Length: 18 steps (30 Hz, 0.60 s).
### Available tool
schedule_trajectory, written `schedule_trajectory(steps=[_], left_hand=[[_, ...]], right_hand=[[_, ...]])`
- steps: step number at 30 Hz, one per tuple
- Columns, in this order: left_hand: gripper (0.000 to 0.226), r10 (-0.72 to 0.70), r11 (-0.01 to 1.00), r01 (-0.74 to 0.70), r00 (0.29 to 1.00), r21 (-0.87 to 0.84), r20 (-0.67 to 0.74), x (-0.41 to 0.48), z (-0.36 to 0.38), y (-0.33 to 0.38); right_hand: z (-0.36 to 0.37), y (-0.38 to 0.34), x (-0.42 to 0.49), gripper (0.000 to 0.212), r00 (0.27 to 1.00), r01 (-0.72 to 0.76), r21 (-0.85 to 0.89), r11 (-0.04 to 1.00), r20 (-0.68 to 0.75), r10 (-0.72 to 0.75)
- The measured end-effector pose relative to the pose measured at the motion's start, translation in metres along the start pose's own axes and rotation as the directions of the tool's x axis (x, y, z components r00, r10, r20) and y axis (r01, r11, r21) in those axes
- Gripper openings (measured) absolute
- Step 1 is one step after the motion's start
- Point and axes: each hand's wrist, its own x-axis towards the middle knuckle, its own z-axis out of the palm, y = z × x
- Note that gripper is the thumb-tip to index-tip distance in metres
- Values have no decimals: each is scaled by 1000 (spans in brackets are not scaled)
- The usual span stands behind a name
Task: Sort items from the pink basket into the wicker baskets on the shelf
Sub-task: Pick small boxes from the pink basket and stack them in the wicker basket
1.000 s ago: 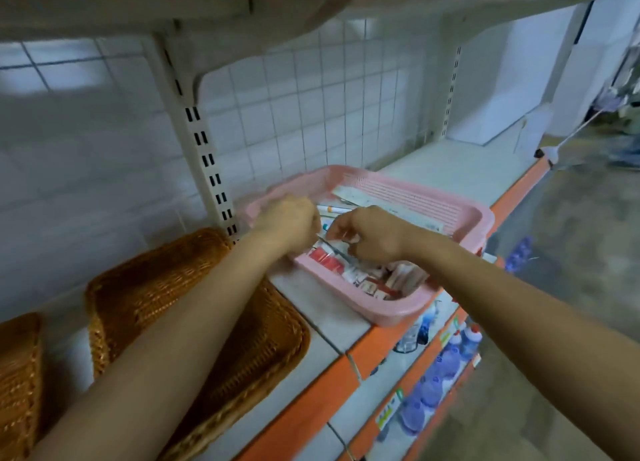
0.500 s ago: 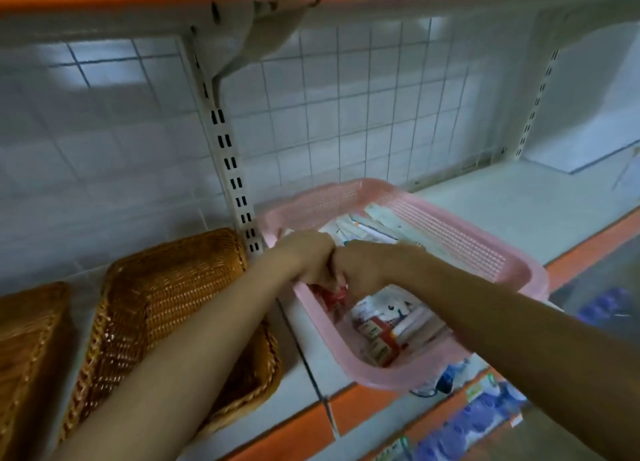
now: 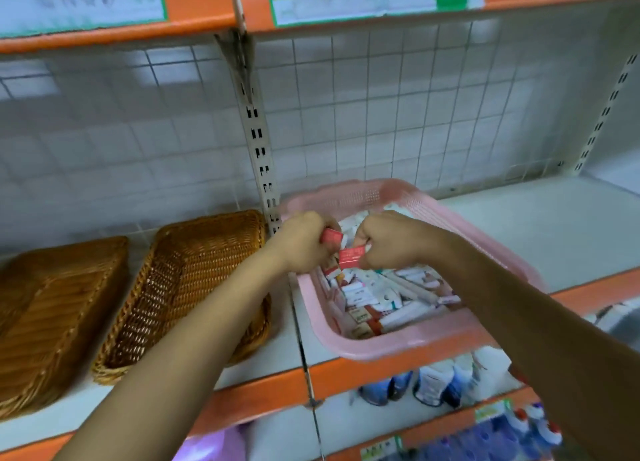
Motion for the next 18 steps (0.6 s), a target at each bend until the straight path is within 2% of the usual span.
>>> schedule_trajectory(steps=[3, 7, 9, 15, 18], left_hand=[[36, -72, 993, 64, 994, -97, -85, -20, -5, -3], [36, -168, 950, 110, 969, -291, -182, -49, -16, -13], [36, -222, 926, 136, 951, -352, -215, -66, -21, -19], [22, -278, 908, 168, 928, -384, -249, -118, -39, -47], [23, -303, 903, 189, 917, -386, -260, -148, -48, -68]], right_hand=[[-1, -4, -5, 19, 998, 2, 62, 998, -61, 2], [2, -20, -11, 17, 989, 68, 191, 979, -144, -41], [3, -34, -13, 15, 979, 123, 200, 972, -185, -86], [14, -91, -15, 5, 967, 215, 230, 949, -185, -175], [26, -124, -11, 9, 963, 240, 221, 945, -178, -203]])
